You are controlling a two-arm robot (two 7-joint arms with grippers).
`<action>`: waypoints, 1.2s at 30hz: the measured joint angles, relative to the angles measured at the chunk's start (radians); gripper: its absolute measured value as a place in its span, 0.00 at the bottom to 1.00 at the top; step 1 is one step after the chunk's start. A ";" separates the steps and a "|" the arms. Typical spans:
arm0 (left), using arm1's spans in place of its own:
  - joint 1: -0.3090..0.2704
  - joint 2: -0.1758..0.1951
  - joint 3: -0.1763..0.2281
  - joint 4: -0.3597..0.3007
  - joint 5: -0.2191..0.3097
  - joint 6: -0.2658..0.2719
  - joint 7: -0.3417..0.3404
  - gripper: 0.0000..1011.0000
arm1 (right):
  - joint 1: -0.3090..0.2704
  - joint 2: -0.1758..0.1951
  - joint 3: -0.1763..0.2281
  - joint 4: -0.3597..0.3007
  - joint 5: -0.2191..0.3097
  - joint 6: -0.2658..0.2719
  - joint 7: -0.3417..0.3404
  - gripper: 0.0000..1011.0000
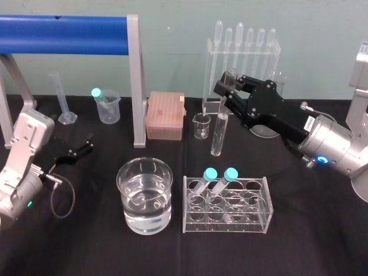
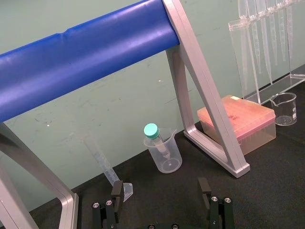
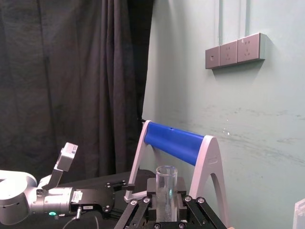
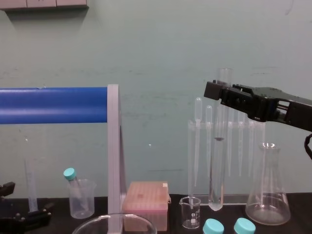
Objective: Hold the test tube with one hand and immerse one end into the beaker, then return it to the test tube rack.
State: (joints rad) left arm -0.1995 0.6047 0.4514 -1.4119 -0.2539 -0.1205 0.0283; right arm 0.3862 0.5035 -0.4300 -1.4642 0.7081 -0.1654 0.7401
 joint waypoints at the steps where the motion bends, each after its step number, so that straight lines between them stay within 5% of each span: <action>1: 0.000 0.000 0.000 0.000 0.000 0.000 0.000 0.99 | 0.000 0.000 0.000 0.000 0.000 0.000 0.000 0.23; 13: 0.000 0.000 0.000 0.000 0.000 0.000 0.000 0.99 | 0.024 -0.027 -0.004 -0.062 0.062 -0.031 0.065 0.23; 22: 0.000 0.000 0.000 0.000 0.000 0.000 0.000 0.99 | 0.043 -0.050 -0.060 -0.108 0.131 -0.015 0.132 0.23; 29: 0.000 0.000 0.000 0.000 0.000 0.000 0.000 0.99 | 0.048 -0.050 -0.109 -0.108 0.122 0.005 0.130 0.23; 36: 0.000 0.000 0.000 0.000 0.000 0.000 0.000 0.99 | 0.063 -0.061 -0.161 -0.084 0.058 0.018 0.080 0.23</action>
State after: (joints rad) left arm -0.1995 0.6047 0.4514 -1.4120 -0.2539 -0.1205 0.0283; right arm 0.4495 0.4429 -0.5906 -1.5480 0.7666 -0.1478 0.8198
